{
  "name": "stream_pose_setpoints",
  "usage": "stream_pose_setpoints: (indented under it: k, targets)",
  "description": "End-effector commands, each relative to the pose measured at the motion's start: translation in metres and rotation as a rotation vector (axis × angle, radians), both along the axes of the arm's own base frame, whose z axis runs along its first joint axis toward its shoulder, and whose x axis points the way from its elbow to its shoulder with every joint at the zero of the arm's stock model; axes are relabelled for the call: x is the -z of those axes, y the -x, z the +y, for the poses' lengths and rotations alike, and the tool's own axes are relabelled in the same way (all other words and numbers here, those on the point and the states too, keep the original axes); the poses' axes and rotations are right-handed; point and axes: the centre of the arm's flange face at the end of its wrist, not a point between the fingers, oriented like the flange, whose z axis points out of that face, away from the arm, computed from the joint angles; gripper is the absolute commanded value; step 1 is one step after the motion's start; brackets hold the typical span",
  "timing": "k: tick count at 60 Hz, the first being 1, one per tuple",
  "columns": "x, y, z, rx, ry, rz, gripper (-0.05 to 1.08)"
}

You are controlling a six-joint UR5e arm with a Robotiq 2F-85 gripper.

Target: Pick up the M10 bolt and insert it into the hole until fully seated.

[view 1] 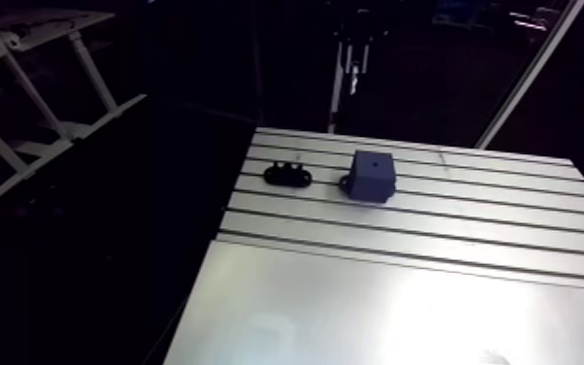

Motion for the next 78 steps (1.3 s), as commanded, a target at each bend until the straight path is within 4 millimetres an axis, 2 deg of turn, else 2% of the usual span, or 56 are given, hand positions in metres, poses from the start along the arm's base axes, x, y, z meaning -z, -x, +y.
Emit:
stream_pose_setpoints:
  k: [1,4,36,40,50,78]
  targets:
    - [0.013,0.016,0.037,0.031,0.001,-0.062,1.08]
    - [0.016,0.02,0.045,0.044,0.005,-0.067,1.08]
    - [0.041,0.026,0.047,0.055,0.02,-0.124,1.08]
    - [0.052,0.026,0.051,0.061,0.019,-0.154,1.08]
    - [0.057,0.028,0.065,0.084,0.02,-0.159,1.08]
    - [0.082,0.034,0.067,0.086,0.016,-0.187,1.08]
